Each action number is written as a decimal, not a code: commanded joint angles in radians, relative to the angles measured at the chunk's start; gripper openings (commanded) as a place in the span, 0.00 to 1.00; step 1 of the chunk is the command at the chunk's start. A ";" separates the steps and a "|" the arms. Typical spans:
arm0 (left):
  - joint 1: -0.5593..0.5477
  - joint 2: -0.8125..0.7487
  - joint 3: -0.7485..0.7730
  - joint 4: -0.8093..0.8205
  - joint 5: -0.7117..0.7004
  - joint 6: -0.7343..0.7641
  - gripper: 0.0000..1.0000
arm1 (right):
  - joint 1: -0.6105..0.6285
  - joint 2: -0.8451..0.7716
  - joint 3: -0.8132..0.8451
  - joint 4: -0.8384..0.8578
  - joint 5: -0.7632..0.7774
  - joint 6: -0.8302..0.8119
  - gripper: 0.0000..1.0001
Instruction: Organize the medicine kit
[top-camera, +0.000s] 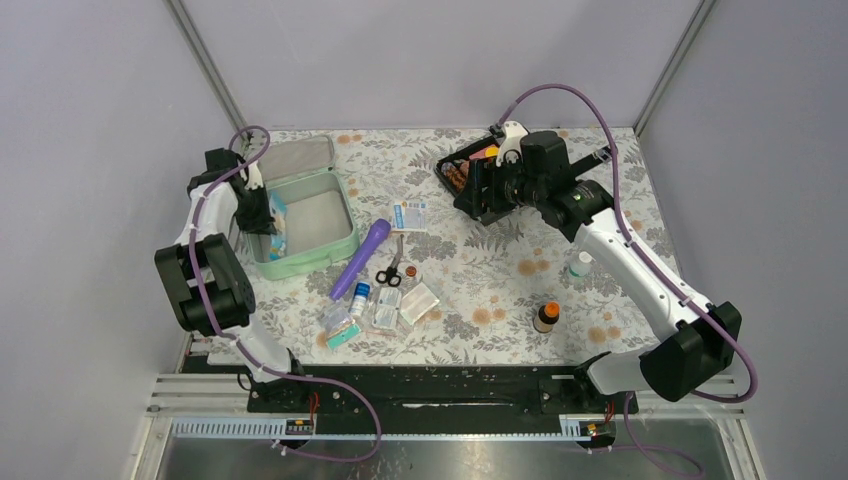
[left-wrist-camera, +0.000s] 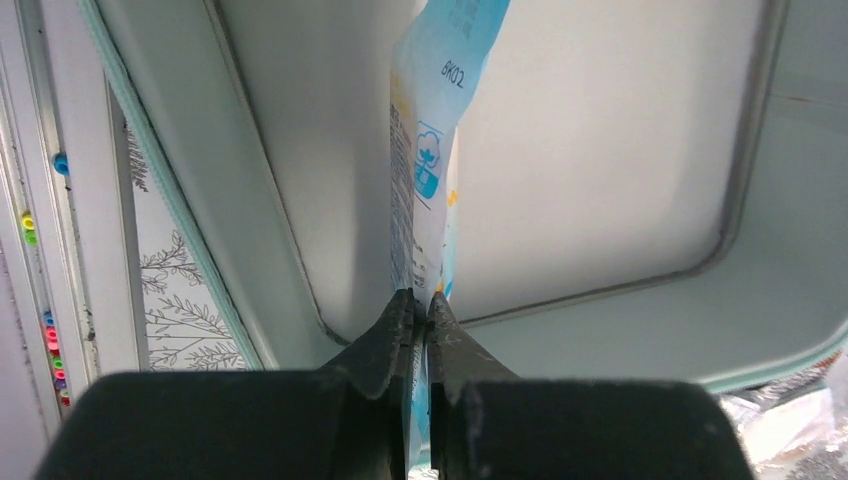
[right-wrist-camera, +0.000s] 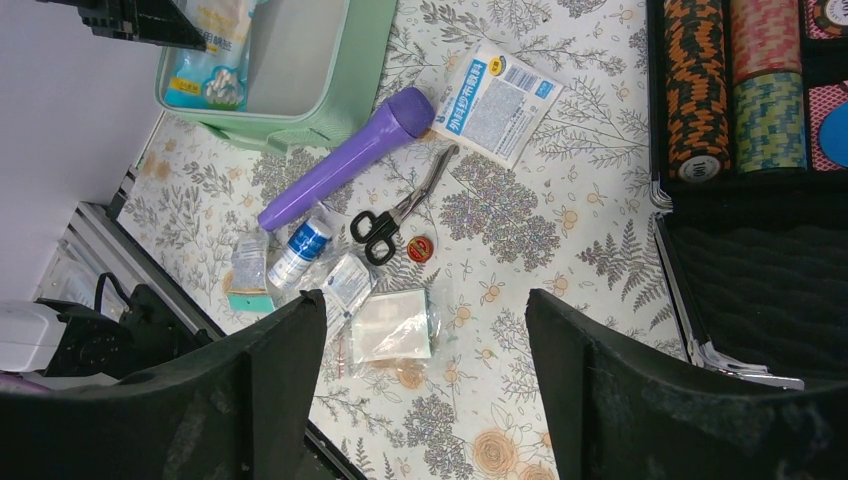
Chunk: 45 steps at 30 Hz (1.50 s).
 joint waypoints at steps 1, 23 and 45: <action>0.003 0.027 0.007 0.044 -0.070 0.032 0.00 | -0.007 -0.014 0.005 0.014 -0.001 0.003 0.79; 0.035 0.043 -0.011 0.136 0.101 -0.126 0.00 | -0.011 0.013 0.018 0.000 -0.002 0.000 0.79; 0.051 -0.020 -0.017 0.120 -0.157 -0.100 0.45 | -0.011 0.013 0.007 -0.014 0.008 -0.019 0.79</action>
